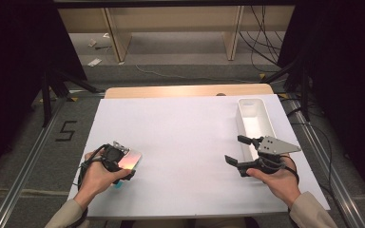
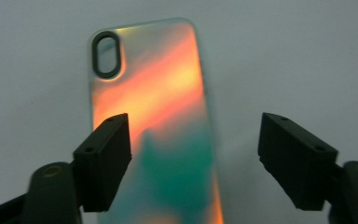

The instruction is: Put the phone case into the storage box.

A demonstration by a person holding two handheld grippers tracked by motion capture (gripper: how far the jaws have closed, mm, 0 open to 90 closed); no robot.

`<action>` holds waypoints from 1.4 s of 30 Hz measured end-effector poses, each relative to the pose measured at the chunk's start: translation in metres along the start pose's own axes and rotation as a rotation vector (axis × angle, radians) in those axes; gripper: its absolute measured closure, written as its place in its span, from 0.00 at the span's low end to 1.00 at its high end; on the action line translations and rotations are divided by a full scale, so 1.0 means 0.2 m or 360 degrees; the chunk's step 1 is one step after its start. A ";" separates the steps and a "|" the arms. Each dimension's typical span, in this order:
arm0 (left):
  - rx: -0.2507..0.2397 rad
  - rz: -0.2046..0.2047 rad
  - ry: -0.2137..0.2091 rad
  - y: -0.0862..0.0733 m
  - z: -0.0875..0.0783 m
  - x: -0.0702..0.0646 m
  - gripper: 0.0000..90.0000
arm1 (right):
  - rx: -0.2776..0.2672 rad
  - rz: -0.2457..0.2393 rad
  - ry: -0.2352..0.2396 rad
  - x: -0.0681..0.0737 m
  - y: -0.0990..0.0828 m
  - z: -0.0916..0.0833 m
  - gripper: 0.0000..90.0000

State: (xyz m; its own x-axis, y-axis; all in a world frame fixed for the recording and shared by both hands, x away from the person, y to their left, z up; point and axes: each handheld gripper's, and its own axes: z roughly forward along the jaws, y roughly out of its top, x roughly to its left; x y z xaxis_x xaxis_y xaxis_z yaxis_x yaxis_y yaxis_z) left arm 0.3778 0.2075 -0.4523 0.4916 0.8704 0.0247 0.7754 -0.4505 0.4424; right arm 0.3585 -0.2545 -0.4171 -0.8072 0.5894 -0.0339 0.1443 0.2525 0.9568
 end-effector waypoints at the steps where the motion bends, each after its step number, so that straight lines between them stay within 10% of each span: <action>1: 0.0039 -0.0027 0.0012 0.01 0.01 0.02 0.17 | 0.0000 -0.0001 0.0001 0.00 0.00 0.00 0.19; 9: 0.0138 -0.0038 0.0014 0.04 0.08 0.04 0.05 | 0.0001 0.0000 0.0002 0.00 0.00 0.00 0.19; 42: 0.0289 -0.0038 -0.0010 0.05 0.14 0.08 0.10 | 0.0001 -0.0002 0.0003 0.00 0.00 0.00 0.19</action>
State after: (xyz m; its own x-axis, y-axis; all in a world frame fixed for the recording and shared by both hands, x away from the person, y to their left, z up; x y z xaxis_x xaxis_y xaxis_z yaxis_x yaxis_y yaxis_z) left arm 0.4056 0.2112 -0.4729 0.4741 0.8804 0.0106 0.8455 -0.4586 0.2735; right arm 0.3583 -0.2541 -0.4173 -0.8086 0.5874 -0.0346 0.1435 0.2538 0.9566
